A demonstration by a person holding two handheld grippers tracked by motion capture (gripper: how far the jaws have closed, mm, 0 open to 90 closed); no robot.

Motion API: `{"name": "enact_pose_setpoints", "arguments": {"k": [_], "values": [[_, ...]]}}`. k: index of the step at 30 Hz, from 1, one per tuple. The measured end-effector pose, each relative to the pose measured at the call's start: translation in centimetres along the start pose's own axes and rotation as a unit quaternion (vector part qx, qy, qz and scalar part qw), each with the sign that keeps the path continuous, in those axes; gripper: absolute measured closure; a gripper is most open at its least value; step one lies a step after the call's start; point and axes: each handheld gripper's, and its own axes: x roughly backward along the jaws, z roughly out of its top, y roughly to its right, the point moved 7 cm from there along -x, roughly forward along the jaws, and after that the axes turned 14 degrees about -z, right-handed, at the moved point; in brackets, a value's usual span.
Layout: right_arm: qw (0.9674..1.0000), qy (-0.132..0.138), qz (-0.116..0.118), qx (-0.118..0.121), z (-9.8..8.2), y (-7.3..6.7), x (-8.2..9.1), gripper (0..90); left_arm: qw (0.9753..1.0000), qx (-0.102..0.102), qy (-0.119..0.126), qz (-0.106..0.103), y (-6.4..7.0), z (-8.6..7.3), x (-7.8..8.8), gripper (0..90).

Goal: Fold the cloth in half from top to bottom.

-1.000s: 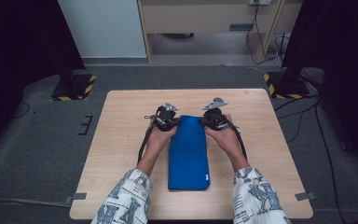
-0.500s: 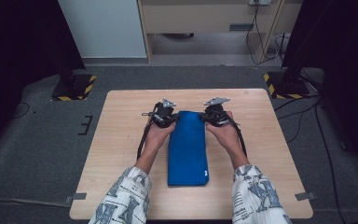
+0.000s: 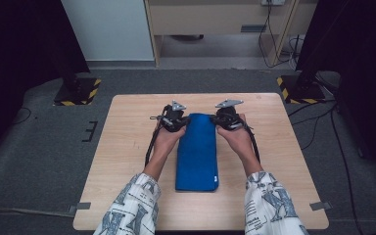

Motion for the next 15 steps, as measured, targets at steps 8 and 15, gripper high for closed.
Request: {"name": "enact_pose_setpoints", "arguments": {"k": [8,15], "values": [[1.0000,0.004,-0.004,0.005,1.2,-0.1,0.0,87.2,0.9999,-0.007,0.005,0.006,-0.1,0.7,0.6,84.4],[0.9999,0.006,-0.002,0.009,0.8,-0.3,0.3,87.2,0.9999,-0.009,0.002,0.007,-0.2,0.3,0.9,84.4]]}}
